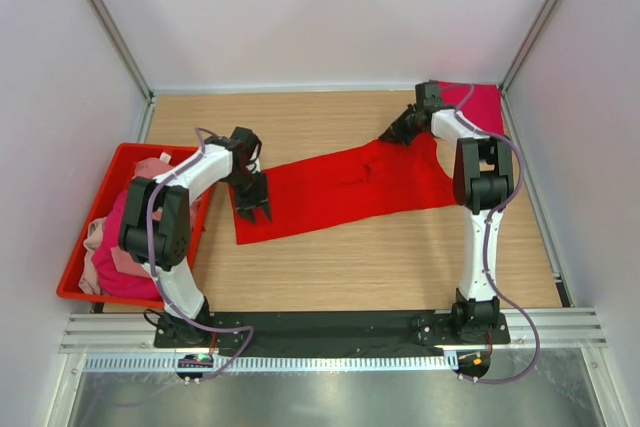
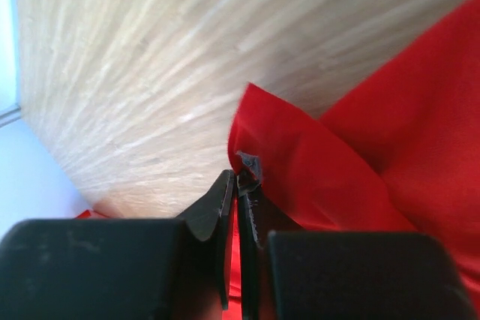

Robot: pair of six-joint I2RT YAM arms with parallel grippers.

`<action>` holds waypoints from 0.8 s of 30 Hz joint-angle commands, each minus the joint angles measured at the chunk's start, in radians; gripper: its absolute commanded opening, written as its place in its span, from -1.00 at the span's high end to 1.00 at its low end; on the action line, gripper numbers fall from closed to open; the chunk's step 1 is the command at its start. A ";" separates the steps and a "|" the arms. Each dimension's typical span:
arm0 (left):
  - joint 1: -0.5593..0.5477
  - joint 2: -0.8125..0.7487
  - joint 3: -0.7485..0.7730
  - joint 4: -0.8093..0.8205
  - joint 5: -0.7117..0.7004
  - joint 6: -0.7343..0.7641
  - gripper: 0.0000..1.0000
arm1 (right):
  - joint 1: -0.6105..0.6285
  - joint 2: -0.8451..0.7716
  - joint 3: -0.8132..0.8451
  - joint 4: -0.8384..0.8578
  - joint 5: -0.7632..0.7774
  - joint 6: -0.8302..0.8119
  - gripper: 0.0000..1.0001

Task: Fold and stack the t-shirts
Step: Fold the tshirt

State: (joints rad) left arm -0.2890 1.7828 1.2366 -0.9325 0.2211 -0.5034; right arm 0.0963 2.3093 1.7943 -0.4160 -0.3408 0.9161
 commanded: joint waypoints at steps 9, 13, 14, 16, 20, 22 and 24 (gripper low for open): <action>-0.002 -0.025 0.127 0.099 0.153 0.006 0.07 | -0.006 -0.269 -0.211 -0.050 0.020 -0.114 0.86; -0.002 -0.019 0.135 0.147 0.228 -0.024 0.04 | -0.015 -0.353 -0.277 -0.055 0.022 -0.135 0.86; -0.006 -0.016 0.133 0.156 0.254 -0.030 0.04 | -0.015 -0.364 -0.286 -0.059 0.025 -0.140 0.86; -0.015 -0.008 0.138 0.175 0.270 -0.044 0.03 | -0.024 -0.389 -0.305 -0.084 0.029 -0.163 0.86; -0.041 0.000 0.149 0.190 0.300 -0.060 0.03 | -0.039 -0.415 -0.342 -0.136 0.054 -0.215 0.85; -0.053 -0.002 0.149 0.196 0.304 -0.069 0.03 | -0.046 -0.418 -0.372 -0.178 0.056 -0.239 0.84; -0.064 -0.005 0.149 0.196 0.305 -0.070 0.02 | -0.058 -0.436 -0.423 -0.184 0.052 -0.253 0.82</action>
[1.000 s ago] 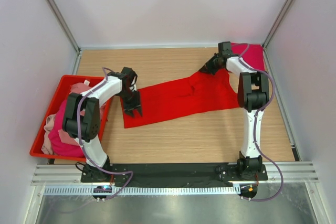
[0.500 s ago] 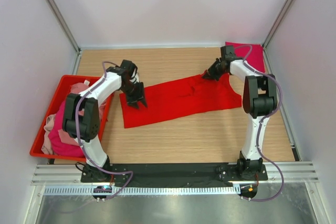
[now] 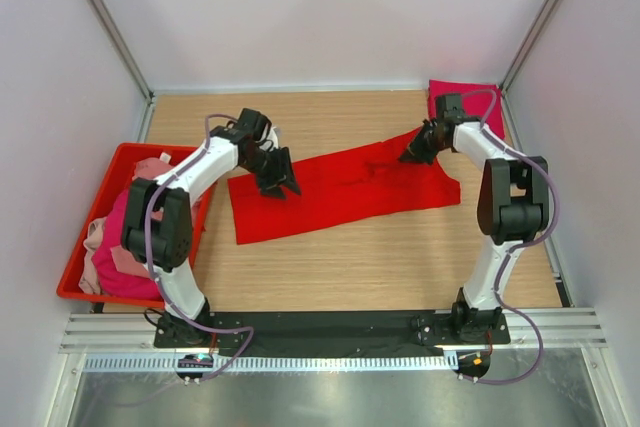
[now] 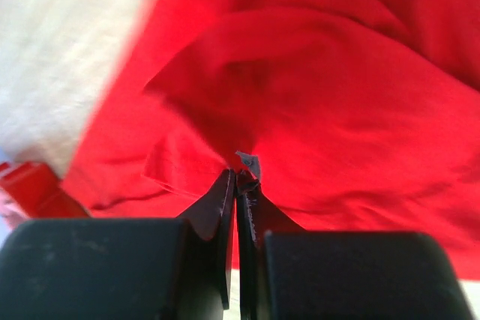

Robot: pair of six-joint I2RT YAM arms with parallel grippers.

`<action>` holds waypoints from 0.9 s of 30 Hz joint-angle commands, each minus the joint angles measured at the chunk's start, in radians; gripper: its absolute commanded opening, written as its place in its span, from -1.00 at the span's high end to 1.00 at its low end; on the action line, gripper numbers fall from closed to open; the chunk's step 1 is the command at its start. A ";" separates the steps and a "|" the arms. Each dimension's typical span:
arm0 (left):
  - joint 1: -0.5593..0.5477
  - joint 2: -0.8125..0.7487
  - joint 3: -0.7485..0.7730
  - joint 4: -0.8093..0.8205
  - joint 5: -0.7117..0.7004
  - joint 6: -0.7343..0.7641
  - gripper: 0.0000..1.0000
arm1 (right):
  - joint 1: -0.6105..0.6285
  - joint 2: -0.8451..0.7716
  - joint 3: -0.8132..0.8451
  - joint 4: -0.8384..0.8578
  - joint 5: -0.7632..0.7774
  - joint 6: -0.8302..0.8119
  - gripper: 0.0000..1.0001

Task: Fold and stack the t-shirts
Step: Fold the tshirt

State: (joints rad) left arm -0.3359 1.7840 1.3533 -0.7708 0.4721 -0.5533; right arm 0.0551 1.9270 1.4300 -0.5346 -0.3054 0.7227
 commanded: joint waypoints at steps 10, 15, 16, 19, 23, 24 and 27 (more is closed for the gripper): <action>-0.067 0.014 0.066 0.033 0.069 -0.036 0.02 | -0.077 -0.157 -0.217 -0.025 -0.011 -0.115 0.78; -0.107 0.044 0.116 0.021 0.080 -0.023 0.02 | -0.109 -0.175 -0.240 -0.036 -0.006 -0.134 0.75; -0.115 0.054 0.133 0.021 0.092 -0.020 0.01 | -0.122 -0.184 -0.243 -0.041 -0.001 -0.137 0.75; -0.129 0.071 0.155 0.018 0.102 0.003 0.00 | -0.135 -0.195 -0.250 -0.044 0.006 -0.151 0.73; -0.149 0.106 0.190 0.024 0.125 0.024 -0.01 | -0.135 -0.171 -0.253 -0.048 -0.023 -0.164 0.58; -0.152 0.115 0.202 0.024 0.129 0.029 -0.01 | -0.135 -0.169 -0.238 -0.063 0.001 -0.170 0.56; -0.173 0.134 0.222 0.025 0.135 0.030 -0.01 | -0.136 -0.187 -0.224 -0.091 0.031 -0.190 0.42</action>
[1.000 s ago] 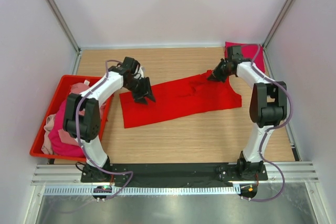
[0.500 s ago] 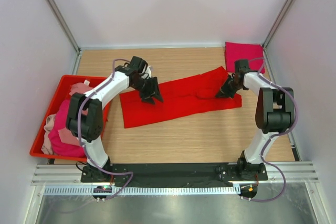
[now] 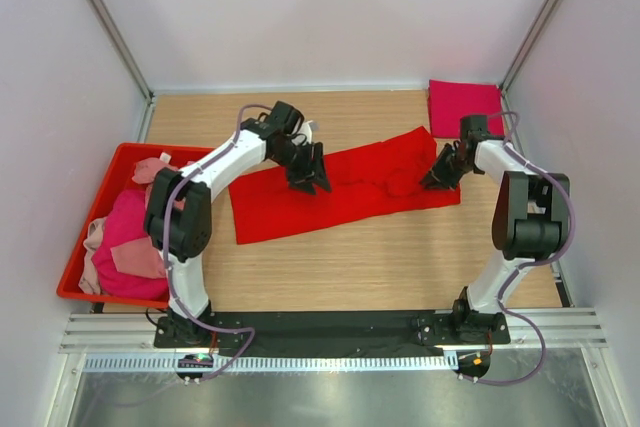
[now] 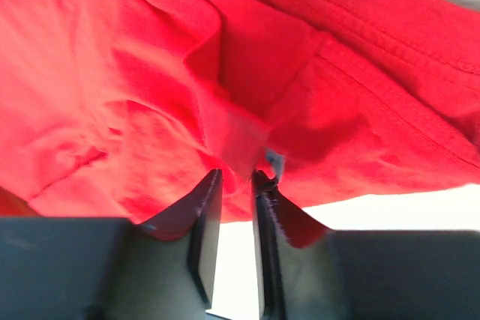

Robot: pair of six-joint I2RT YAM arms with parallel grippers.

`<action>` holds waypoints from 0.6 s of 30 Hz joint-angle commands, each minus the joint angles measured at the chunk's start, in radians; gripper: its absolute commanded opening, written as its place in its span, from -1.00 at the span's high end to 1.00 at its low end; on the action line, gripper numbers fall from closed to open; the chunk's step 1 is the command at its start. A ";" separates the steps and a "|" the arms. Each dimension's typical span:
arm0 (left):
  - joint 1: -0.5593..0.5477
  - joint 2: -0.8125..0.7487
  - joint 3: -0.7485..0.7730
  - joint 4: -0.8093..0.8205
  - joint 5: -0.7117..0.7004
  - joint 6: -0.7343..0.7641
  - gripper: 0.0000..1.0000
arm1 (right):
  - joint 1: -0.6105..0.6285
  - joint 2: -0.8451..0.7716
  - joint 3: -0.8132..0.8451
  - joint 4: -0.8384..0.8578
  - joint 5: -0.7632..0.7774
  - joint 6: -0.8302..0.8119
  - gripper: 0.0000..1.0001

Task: Fold and stack the t-shirts
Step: Fold the tshirt

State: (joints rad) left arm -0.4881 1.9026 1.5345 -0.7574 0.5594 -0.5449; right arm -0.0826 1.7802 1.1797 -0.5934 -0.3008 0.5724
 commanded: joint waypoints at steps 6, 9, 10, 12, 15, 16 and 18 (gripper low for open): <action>-0.063 0.055 0.105 0.004 0.025 0.059 -0.01 | -0.003 -0.054 0.110 -0.111 0.137 -0.066 0.28; -0.078 0.075 0.150 0.004 0.037 0.062 -0.04 | -0.011 -0.053 0.135 -0.123 0.183 -0.060 0.14; -0.092 0.082 0.180 0.006 0.039 0.065 -0.06 | -0.016 -0.044 0.139 -0.125 0.195 -0.059 0.10; -0.113 0.114 0.209 0.010 0.039 0.045 -0.08 | -0.028 -0.030 0.156 -0.138 0.218 -0.059 0.03; -0.136 0.162 0.279 0.020 0.025 -0.016 -0.08 | -0.035 -0.016 0.152 -0.129 0.213 -0.049 0.01; -0.147 0.191 0.288 0.035 0.019 -0.039 -0.08 | -0.039 -0.010 0.149 -0.111 0.207 -0.046 0.00; -0.158 0.231 0.300 0.110 0.031 -0.125 -0.08 | -0.040 -0.001 0.140 -0.097 0.184 -0.036 0.00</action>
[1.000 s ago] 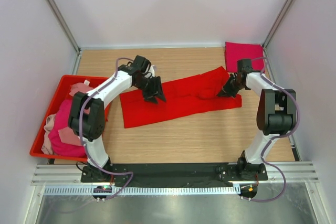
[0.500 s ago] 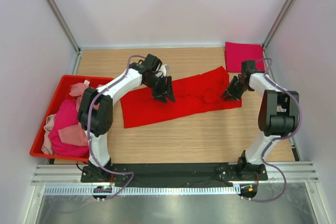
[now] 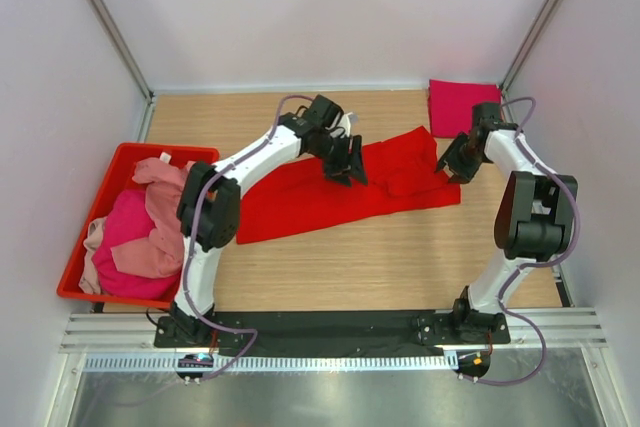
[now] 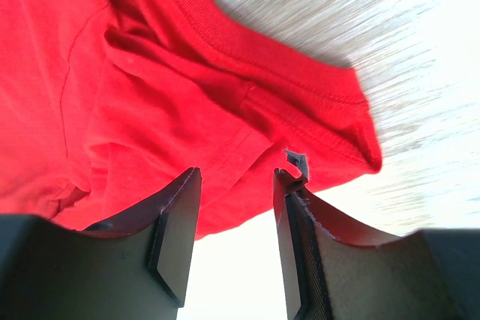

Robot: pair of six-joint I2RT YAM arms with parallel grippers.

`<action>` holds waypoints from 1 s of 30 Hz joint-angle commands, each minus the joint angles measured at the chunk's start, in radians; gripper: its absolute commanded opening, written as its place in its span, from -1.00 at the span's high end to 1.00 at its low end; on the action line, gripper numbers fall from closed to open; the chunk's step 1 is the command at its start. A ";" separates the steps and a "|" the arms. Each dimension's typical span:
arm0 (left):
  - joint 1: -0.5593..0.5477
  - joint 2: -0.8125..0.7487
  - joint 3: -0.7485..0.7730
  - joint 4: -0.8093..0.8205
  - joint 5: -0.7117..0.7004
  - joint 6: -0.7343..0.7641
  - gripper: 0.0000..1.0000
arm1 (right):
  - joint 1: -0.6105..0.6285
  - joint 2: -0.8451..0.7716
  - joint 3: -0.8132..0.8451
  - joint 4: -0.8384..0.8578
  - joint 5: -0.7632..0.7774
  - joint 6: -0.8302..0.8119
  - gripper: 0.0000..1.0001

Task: Fold and stack the t-shirts
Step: Fold the tshirt

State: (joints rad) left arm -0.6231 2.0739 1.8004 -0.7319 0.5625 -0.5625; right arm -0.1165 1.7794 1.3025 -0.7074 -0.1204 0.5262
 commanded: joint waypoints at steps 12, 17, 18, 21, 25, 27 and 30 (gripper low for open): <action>-0.078 0.192 0.100 0.285 -0.070 -0.342 -0.01 | -0.021 0.003 0.012 0.022 -0.035 -0.011 -0.01; -0.098 0.224 0.111 0.327 -0.058 -0.411 -0.04 | -0.029 -0.009 0.007 0.020 -0.035 -0.012 -0.01; -0.101 0.229 0.111 0.336 -0.058 -0.416 -0.04 | -0.029 -0.009 0.009 0.020 -0.036 -0.014 -0.01; -0.118 0.241 0.117 0.361 -0.065 -0.438 -0.04 | -0.031 -0.009 0.009 0.019 -0.039 -0.011 -0.01; -0.124 0.276 0.137 0.359 -0.081 -0.473 -0.03 | -0.037 -0.008 0.017 0.016 -0.042 -0.011 -0.01; -0.124 0.288 0.151 0.342 -0.084 -0.482 -0.01 | -0.040 -0.011 0.021 0.016 -0.045 -0.009 -0.01; -0.125 0.293 0.149 0.325 -0.127 -0.481 0.00 | -0.040 -0.005 0.020 0.017 -0.053 -0.011 -0.01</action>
State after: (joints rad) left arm -0.7490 2.3604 1.9156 -0.4114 0.4770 -1.0199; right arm -0.1490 1.8008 1.3022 -0.7044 -0.1539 0.5247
